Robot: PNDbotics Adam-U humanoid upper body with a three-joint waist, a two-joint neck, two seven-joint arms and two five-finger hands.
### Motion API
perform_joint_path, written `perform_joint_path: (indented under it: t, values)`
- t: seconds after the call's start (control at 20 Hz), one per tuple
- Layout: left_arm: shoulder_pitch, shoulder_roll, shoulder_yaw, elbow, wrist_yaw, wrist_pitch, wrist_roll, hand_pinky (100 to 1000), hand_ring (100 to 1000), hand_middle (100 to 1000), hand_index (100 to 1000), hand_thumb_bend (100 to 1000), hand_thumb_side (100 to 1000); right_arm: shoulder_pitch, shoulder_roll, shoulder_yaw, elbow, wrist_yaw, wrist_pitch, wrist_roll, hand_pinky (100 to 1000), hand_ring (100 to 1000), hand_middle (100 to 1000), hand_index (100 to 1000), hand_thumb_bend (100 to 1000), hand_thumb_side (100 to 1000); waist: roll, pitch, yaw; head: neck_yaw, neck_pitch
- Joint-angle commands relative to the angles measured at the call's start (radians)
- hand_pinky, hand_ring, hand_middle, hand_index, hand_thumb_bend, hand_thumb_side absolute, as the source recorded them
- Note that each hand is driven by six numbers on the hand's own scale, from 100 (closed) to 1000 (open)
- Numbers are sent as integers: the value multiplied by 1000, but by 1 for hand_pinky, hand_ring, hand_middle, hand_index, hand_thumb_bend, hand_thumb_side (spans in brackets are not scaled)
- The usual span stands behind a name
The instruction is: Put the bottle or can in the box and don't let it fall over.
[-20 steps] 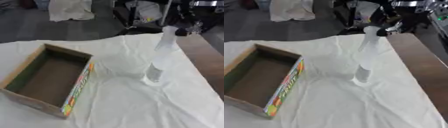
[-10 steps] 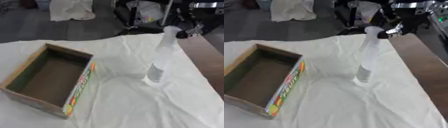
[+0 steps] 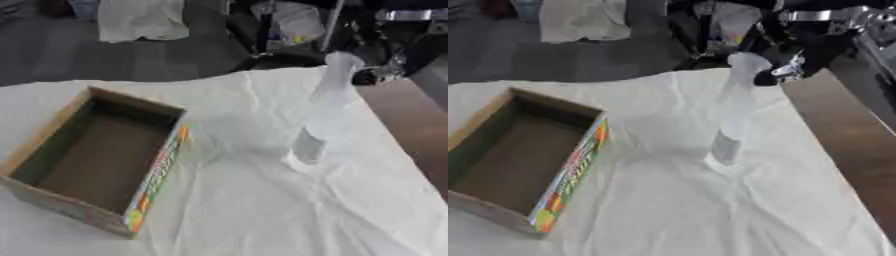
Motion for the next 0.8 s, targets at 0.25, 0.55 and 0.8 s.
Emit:
perform_joint_path:
  t: [0.25, 0.55, 0.8]
  values:
    - [-7, 14, 8, -15, 3, 3, 1, 705, 815, 822, 830, 440, 783, 29, -68, -17, -94, -44, 17, -39, 773, 759, 751, 770, 468, 376, -2, -18, -4, -3, 2]
    - [-7, 13, 8, -15, 3, 3, -1, 705, 815, 823, 830, 438, 783, 14, -55, -9, -99, -39, 53, -80, 741, 748, 746, 765, 465, 364, -2, -18, -1, -5, 1]
    - [-8, 10, 5, -15, 4, 5, -4, 705, 815, 823, 829, 435, 786, -2, -42, 3, -88, -25, 64, -104, 743, 744, 744, 763, 468, 355, -3, -17, -1, -4, -2]
